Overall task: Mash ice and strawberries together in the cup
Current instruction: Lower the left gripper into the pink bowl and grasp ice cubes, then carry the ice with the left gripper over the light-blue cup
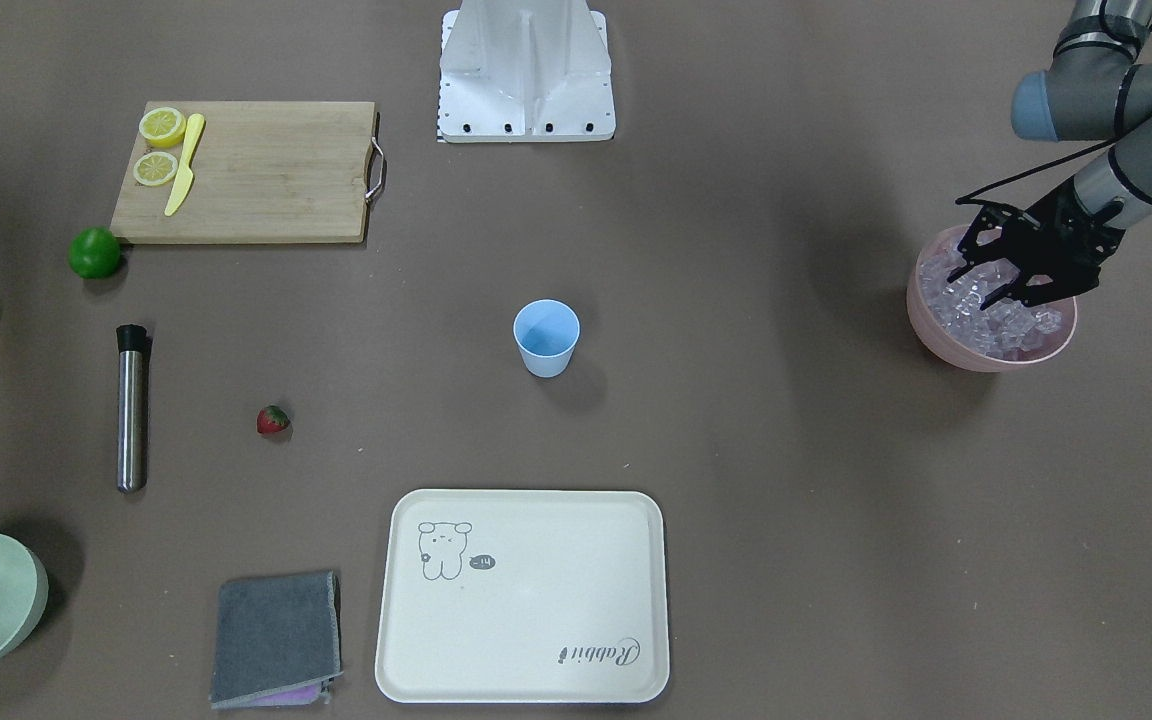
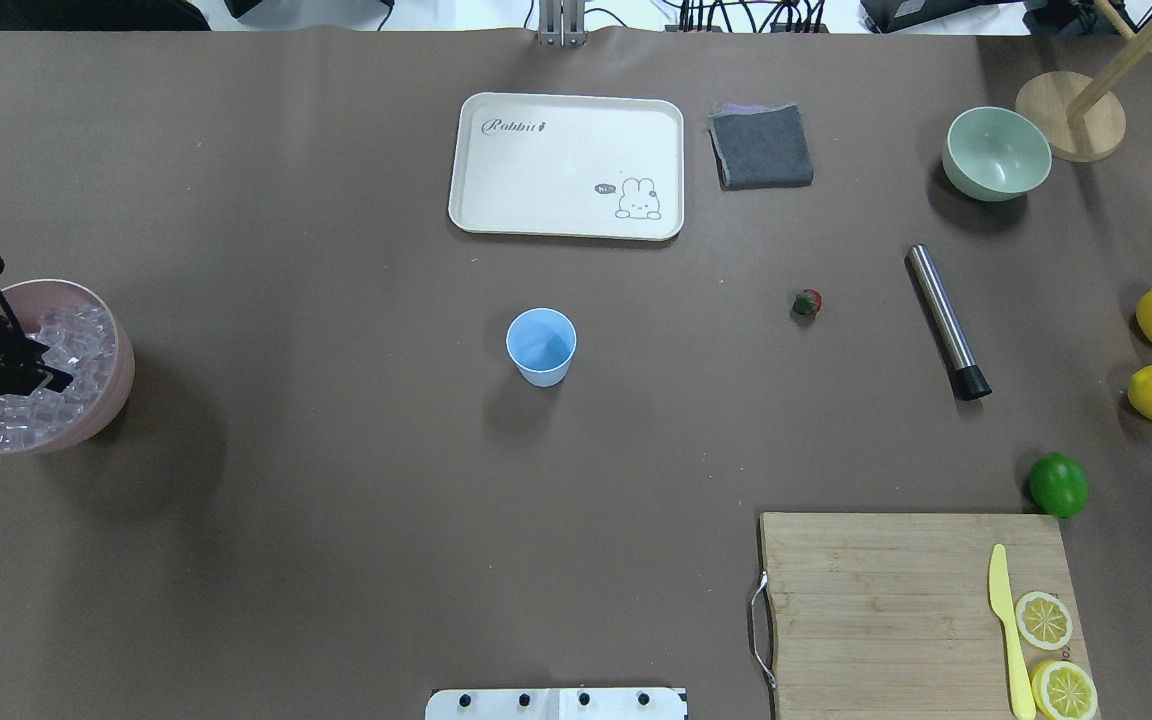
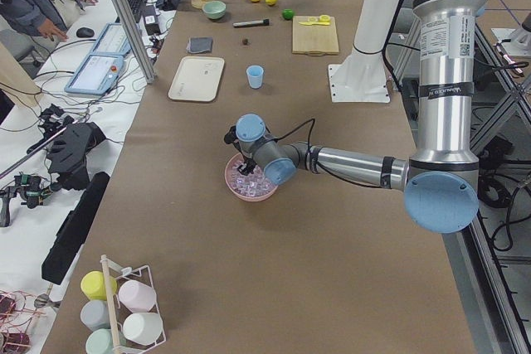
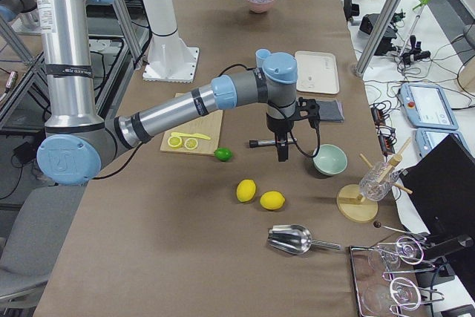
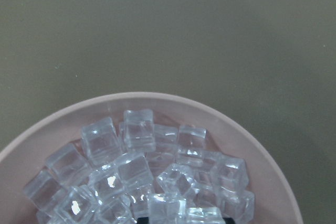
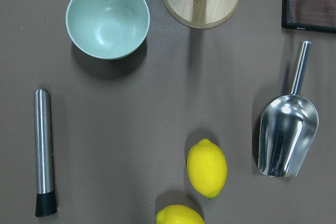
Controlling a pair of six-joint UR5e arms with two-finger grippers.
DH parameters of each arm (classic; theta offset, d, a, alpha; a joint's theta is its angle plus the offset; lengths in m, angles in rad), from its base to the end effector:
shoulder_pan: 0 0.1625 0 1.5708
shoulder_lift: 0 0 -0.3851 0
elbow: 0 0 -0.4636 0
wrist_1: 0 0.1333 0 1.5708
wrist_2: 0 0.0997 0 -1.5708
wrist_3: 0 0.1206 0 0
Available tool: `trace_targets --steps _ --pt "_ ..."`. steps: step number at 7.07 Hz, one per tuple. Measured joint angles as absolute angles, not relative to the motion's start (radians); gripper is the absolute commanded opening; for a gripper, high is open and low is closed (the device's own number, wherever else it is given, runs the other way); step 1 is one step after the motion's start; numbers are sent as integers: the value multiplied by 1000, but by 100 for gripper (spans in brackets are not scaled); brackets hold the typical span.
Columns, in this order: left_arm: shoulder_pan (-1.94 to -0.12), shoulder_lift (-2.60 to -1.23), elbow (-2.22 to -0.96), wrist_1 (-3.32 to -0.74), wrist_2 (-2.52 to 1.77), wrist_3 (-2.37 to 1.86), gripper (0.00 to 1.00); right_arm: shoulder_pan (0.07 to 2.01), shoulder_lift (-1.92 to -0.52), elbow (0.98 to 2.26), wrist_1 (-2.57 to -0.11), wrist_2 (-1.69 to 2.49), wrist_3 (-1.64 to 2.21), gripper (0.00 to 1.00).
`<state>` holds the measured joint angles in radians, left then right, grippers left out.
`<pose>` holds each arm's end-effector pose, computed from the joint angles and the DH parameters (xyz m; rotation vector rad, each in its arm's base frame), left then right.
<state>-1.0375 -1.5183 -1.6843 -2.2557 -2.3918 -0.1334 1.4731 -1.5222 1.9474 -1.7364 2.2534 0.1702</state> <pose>0.2518 -0.5151 0.5115 0.4151 0.9849 0.6675 0.0022 -0.5643 0.4208 0.1565 -0.7057 -0.0193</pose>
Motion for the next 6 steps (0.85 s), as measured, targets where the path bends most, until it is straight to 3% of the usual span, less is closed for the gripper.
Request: trace_targets --steps 6 --pt "-1138 -1670 -1691 -2204 -2447 -206 0 1473 -1516 1944 -1736 2255 177 100"
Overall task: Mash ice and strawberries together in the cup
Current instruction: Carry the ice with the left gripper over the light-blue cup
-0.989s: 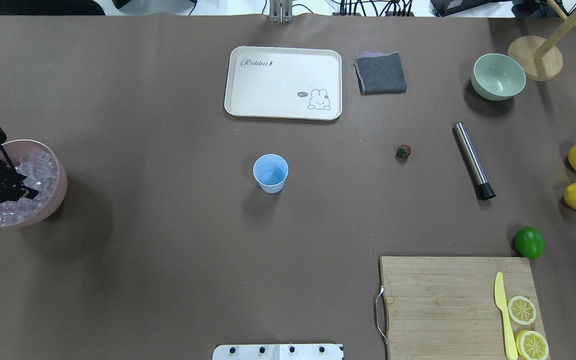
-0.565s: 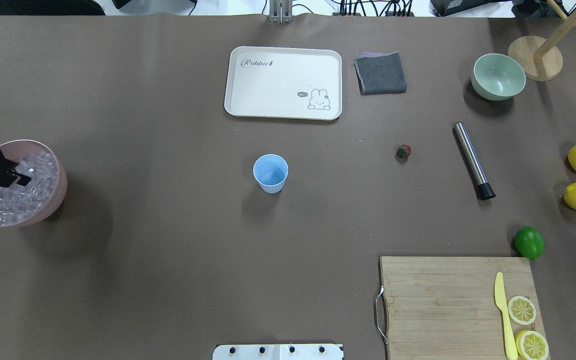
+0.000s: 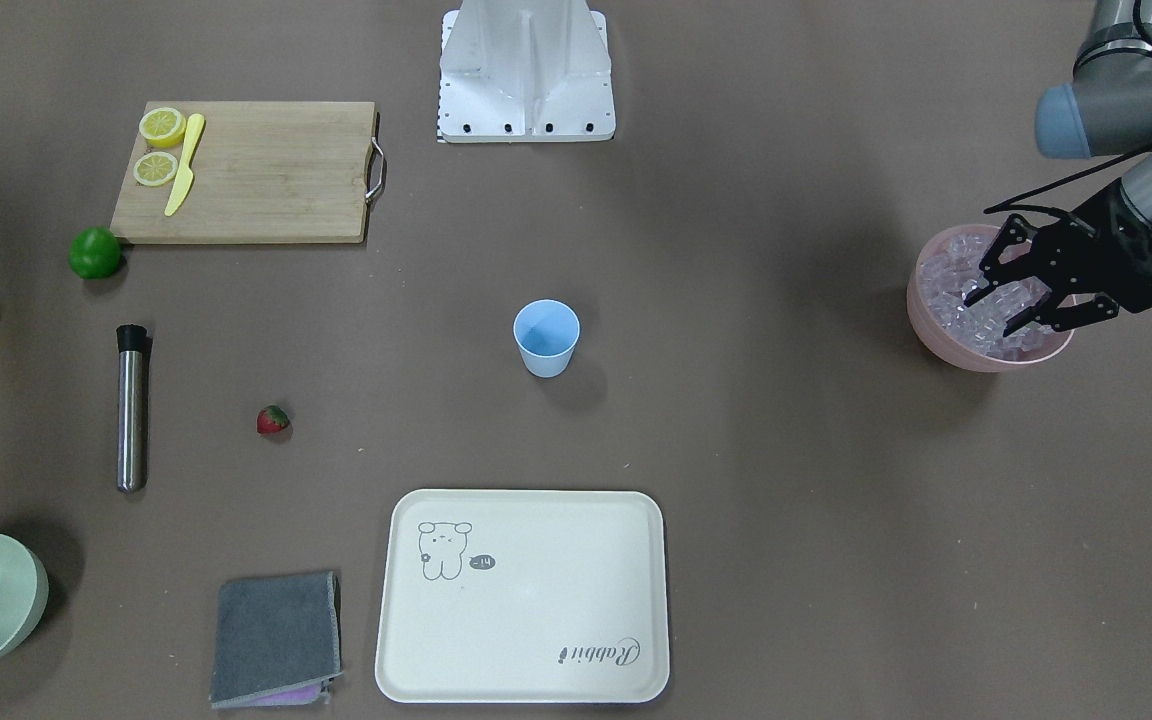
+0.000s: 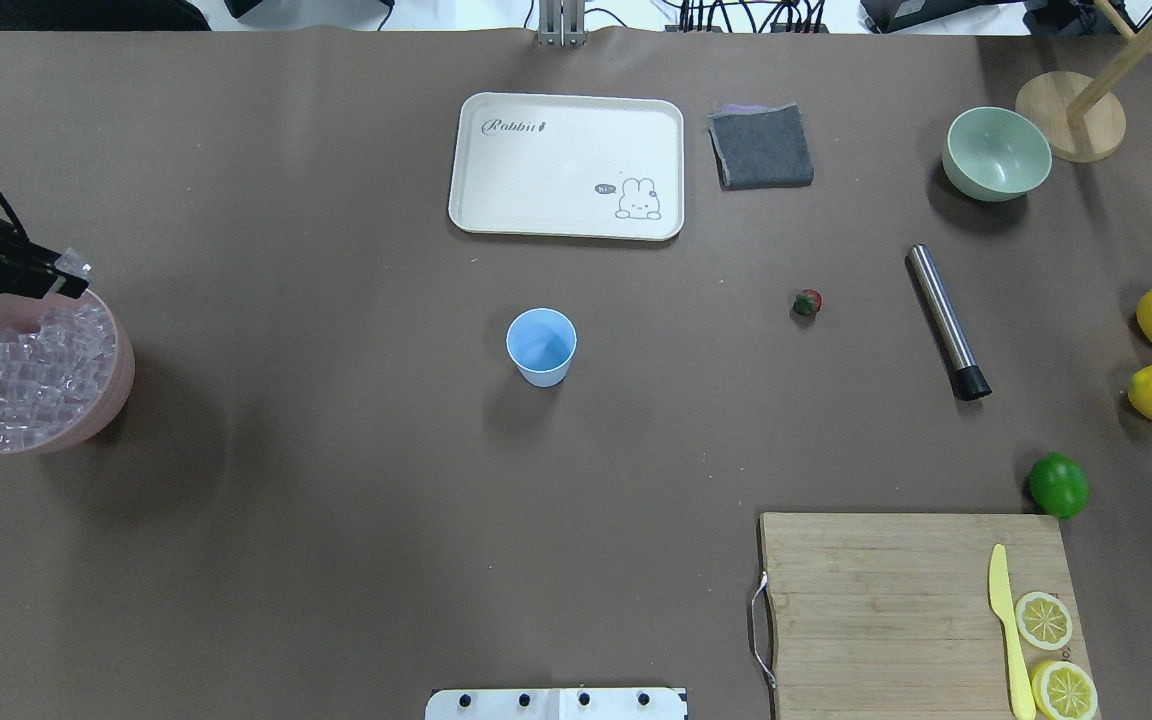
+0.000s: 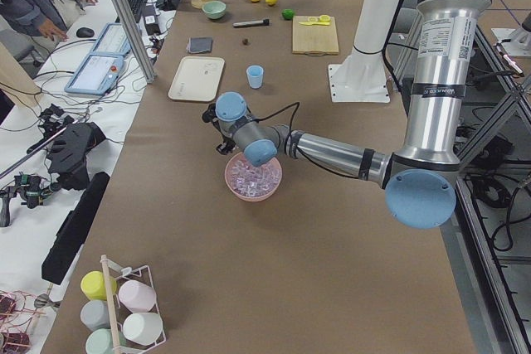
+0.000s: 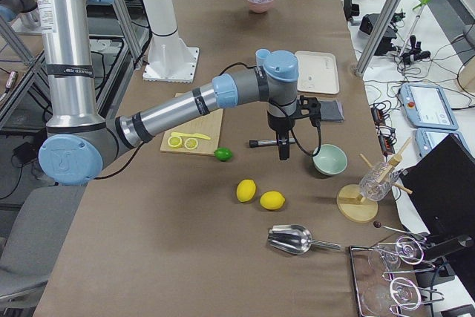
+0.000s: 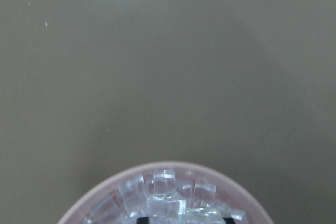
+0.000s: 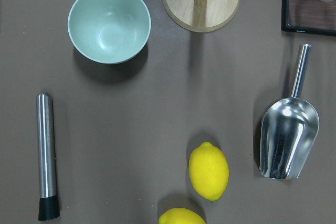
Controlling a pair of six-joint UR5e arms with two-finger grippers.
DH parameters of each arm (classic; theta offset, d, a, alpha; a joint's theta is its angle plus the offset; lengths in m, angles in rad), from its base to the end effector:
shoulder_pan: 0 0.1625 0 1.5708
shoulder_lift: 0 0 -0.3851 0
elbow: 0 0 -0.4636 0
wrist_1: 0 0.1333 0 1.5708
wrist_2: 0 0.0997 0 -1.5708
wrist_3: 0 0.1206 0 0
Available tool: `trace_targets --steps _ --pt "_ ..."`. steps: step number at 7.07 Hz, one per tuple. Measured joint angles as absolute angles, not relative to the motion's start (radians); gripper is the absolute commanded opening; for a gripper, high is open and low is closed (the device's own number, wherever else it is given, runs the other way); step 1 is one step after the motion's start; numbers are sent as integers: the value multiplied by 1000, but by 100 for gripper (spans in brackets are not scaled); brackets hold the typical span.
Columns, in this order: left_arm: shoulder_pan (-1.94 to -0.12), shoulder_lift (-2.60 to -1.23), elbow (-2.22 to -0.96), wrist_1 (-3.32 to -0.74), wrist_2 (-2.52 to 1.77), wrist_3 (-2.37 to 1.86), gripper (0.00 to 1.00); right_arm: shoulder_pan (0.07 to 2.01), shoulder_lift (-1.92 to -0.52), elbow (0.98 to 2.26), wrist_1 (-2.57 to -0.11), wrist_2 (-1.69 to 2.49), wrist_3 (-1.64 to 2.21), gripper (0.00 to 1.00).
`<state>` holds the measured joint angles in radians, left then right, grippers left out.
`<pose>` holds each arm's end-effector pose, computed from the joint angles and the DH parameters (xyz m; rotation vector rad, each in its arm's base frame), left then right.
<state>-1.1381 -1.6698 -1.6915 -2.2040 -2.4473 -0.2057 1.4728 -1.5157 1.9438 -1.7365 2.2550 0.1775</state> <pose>0.2207 -0.5746 0.4203 0.5029 1.0393 0.5745 0.0017 -0.5664 0.4190 0.1562 -0.7081 -0.0138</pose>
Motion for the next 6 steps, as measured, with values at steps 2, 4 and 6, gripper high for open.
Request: trace_targets --steps 2,4,6 --pt "-1139 -1737 -1712 -2209 -2461 -332 0 1472 -1516 1942 -1736 2260 171 100" --pt "-1127 -1817 -1725 -2204 -2466 -466 0 1467 -1510 1937 -1736 2261 171 100" --pt "-1081 -1881 -1725 -2203 -2461 -563 0 1461 -1508 1936 -1736 2270 171 100"
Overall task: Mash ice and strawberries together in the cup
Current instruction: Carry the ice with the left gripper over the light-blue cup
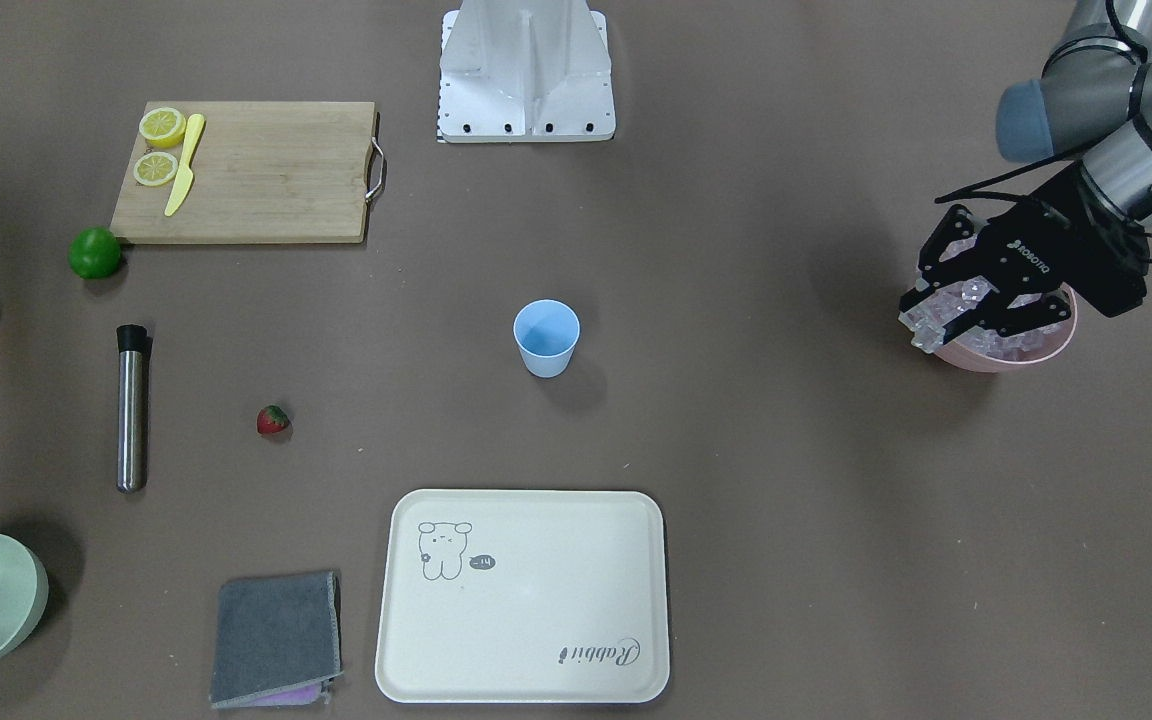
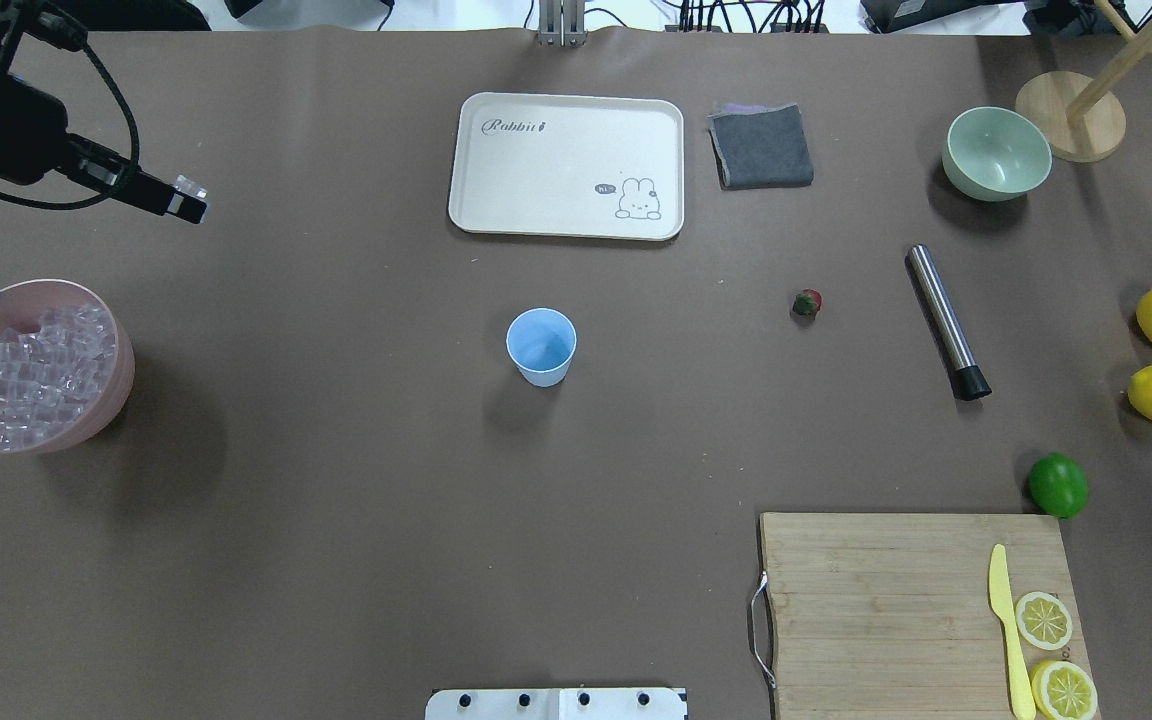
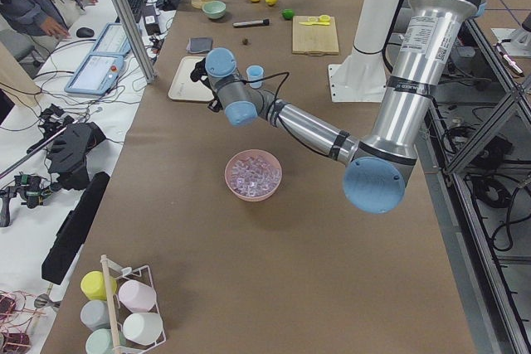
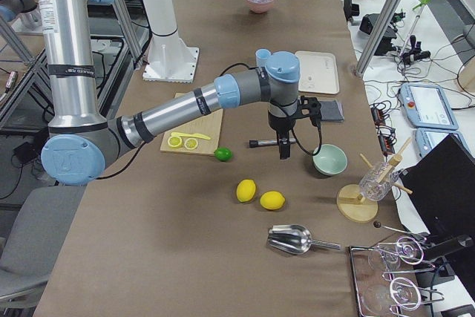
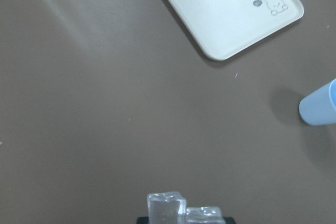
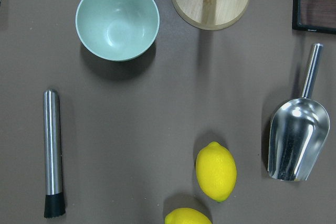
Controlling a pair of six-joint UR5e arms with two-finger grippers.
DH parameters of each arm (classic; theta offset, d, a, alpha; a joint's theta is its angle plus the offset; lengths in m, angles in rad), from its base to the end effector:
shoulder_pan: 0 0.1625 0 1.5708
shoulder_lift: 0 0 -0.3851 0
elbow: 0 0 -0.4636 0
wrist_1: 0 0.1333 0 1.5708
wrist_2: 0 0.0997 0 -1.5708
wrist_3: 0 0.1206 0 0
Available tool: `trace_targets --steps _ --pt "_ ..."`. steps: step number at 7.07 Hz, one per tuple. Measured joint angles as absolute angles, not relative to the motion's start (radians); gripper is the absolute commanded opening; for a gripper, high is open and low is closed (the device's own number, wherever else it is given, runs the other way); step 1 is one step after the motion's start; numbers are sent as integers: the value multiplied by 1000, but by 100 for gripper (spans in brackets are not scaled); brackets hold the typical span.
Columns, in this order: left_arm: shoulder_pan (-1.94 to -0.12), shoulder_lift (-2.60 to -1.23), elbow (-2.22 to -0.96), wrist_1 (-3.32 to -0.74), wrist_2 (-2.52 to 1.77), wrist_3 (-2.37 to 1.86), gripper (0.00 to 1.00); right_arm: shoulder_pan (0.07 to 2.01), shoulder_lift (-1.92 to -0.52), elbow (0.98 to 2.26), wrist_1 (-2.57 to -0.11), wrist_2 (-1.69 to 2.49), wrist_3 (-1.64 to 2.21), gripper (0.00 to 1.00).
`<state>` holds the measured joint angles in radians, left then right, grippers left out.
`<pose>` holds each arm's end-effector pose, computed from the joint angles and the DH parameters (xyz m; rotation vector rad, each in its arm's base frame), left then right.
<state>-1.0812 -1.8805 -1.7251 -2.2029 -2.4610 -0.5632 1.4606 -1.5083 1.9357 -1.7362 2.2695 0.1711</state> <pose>0.2684 -0.5879 0.2678 0.4800 1.1980 0.4235 -0.0069 -0.5689 0.4180 0.1513 -0.7228 -0.0334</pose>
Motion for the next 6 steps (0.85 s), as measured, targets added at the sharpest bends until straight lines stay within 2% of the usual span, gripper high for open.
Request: trace_targets --steps 6 --pt "-853 -2105 -1673 -2205 -2245 -787 0 1457 -1521 1945 -1736 2276 178 100"
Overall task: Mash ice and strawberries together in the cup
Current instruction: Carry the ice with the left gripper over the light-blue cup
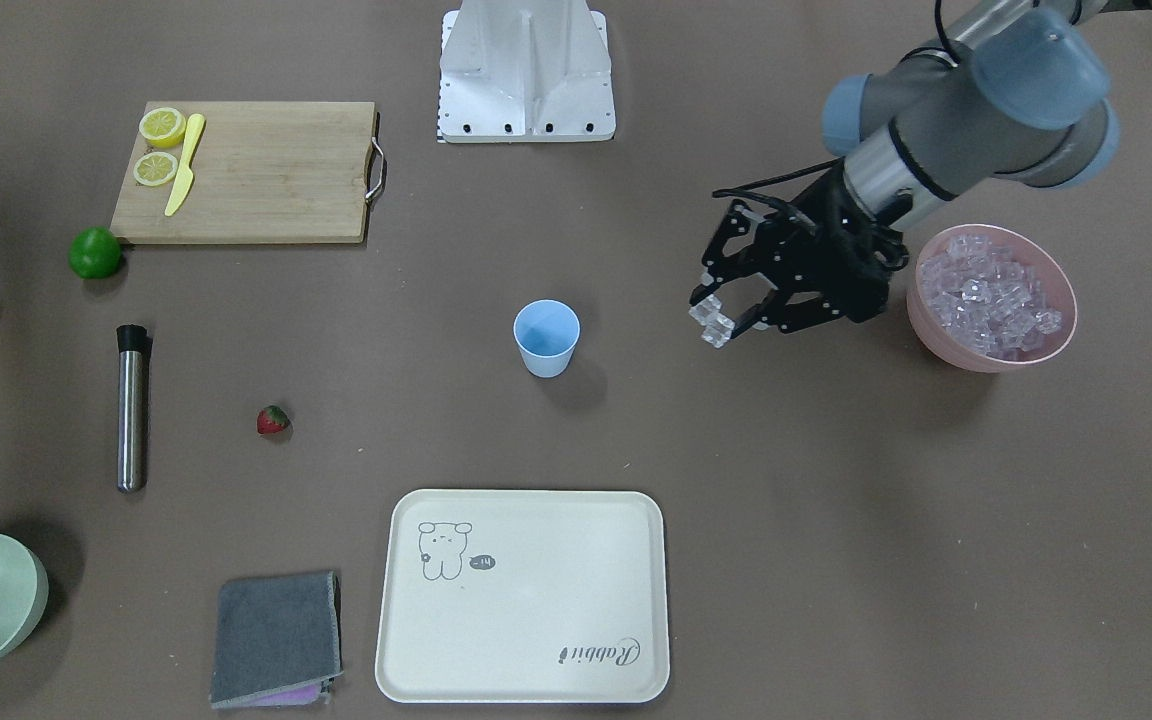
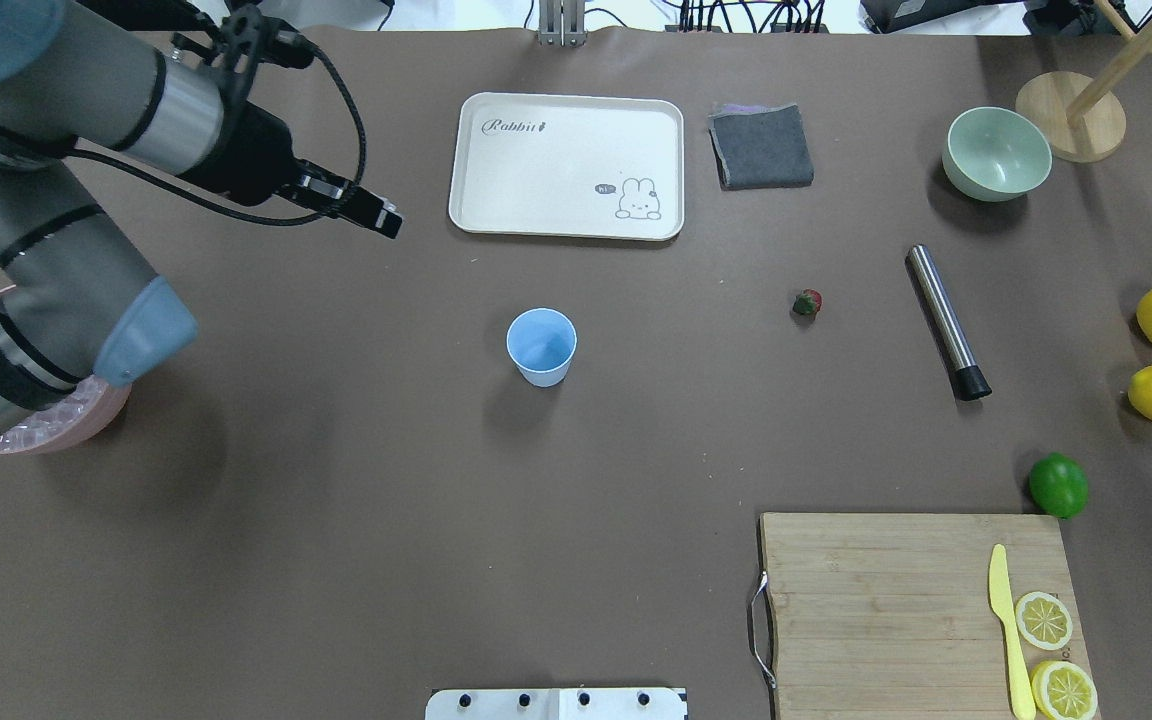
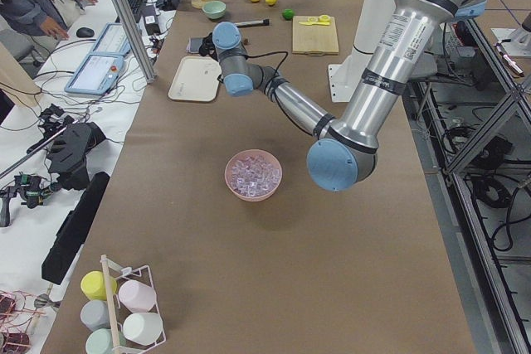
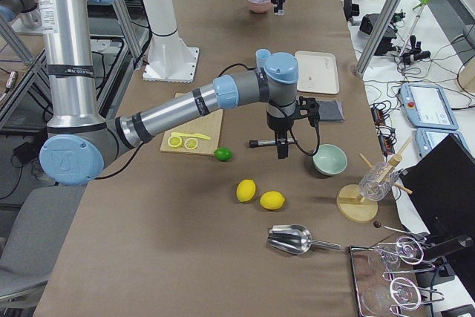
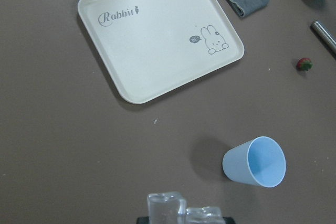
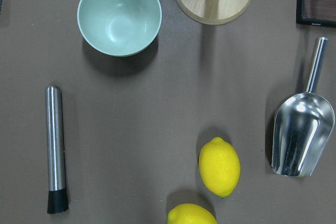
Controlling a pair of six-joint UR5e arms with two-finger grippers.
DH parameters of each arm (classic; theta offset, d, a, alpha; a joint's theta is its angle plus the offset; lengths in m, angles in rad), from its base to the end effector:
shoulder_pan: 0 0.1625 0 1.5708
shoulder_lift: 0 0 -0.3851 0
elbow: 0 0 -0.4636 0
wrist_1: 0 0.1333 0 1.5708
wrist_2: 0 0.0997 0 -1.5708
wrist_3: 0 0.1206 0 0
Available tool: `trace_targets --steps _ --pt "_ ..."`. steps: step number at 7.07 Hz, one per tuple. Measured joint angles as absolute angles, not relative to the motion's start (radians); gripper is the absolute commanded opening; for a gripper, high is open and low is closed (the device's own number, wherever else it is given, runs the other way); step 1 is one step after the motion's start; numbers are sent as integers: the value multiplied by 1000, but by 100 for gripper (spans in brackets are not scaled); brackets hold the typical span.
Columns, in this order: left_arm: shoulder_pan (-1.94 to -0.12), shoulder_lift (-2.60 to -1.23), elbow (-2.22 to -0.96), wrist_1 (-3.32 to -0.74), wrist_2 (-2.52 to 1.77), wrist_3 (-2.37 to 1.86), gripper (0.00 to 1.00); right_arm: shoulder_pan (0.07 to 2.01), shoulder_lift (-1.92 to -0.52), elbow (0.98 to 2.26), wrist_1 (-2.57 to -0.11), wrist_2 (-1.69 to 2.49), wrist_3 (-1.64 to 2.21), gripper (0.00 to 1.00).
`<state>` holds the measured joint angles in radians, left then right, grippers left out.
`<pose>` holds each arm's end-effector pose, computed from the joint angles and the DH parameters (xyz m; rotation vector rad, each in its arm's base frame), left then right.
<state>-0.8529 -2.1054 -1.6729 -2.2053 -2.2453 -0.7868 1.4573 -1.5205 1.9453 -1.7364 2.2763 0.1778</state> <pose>0.4092 -0.5566 0.1508 0.4933 1.2540 0.3697 -0.0089 -0.5643 0.4192 0.1438 -0.7299 -0.0301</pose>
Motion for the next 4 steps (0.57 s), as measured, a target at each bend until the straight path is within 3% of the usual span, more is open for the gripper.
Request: trace_targets --steps 4 --pt "-716 -2196 -1621 -2209 -2078 -873 0 1455 -1525 1948 -1729 2275 170 100"
